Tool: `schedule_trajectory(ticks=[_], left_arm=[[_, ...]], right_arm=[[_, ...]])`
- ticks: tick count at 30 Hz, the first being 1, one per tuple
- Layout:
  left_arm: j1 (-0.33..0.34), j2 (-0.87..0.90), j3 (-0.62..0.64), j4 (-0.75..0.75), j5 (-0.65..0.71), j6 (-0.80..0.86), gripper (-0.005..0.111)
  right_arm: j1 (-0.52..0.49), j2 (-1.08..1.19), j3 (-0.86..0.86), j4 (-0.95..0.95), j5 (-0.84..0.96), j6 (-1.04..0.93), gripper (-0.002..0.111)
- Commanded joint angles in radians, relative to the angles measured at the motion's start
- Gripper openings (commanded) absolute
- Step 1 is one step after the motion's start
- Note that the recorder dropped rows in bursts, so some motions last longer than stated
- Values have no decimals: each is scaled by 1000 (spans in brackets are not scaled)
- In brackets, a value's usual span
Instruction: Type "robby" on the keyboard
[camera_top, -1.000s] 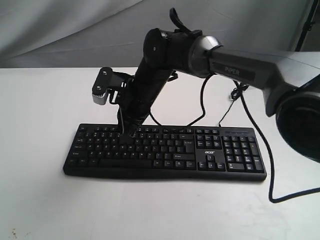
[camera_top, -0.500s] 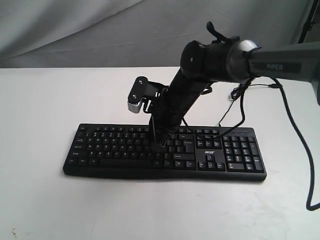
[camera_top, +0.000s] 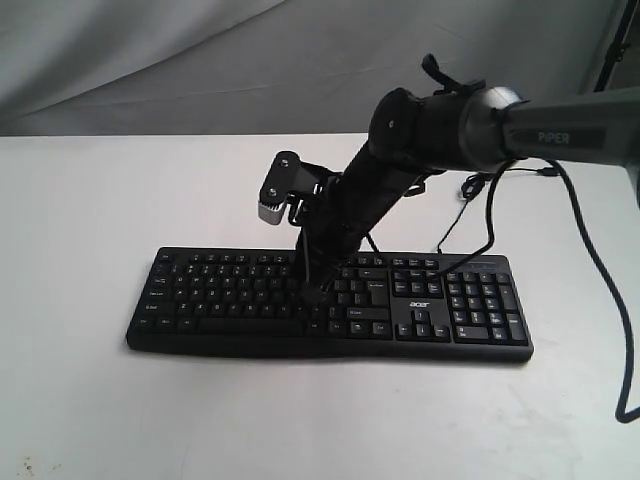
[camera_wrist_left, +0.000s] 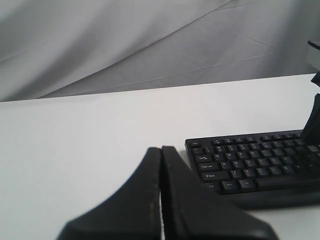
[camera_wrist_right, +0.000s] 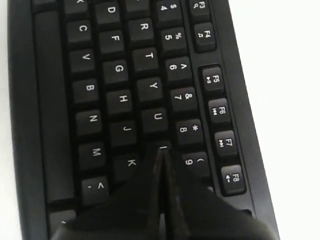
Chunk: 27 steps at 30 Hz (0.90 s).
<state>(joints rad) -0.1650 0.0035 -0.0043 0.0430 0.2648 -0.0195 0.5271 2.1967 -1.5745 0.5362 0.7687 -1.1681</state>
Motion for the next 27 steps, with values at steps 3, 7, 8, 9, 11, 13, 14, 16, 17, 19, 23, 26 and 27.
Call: schedule_trajectory(ticks=[3,7,8,9,11,13,14,16,17,19,23,26,27], left_arm=[[-6,-3,4,5,-5,-3,0],[-6,-3,4,5,-5,-3,0],[-6,-3,4,5,-5,-3,0],[-6,-3,4,5,-5,-3,0],[-6,-3,4,5,-5,-3,0],[-6,-3,4,5,-5,-3,0],[-6,-3,4,5,-5,-3,0],[-6,-3,4,5,-5,-3,0],[-6,-3,4,5,-5,-3,0],[-6,-3,4,5,-5,-3,0],[-6,-3,4,5,-5,-3,0],[-6,-3,4,5,-5,-3,0],[-6,-3,4,5,-5,-3,0]], right_arm=[[-4,13,7,6,-18,-12,0],[-4,13,7,-5,-20,-10,0],[-5,13,7,-14,-20,-3,0],[-5,13,7,-15,-20,-1,0],[-5,13,7,-22,-20,6,0],[-5,13,7,-28,-20,10,0],[-5,13,7,-33,-20,18,0],[-5,15,7,-38,-20,20,0],[-5,15,7,-37,-18,24,0],[-5,15,7,-37,-18,24,0],[-5,17,7,-38,-14,24,0],[-5,17,7,-40,-5,24,0],[-5,17,7,-40,-5,24,0]])
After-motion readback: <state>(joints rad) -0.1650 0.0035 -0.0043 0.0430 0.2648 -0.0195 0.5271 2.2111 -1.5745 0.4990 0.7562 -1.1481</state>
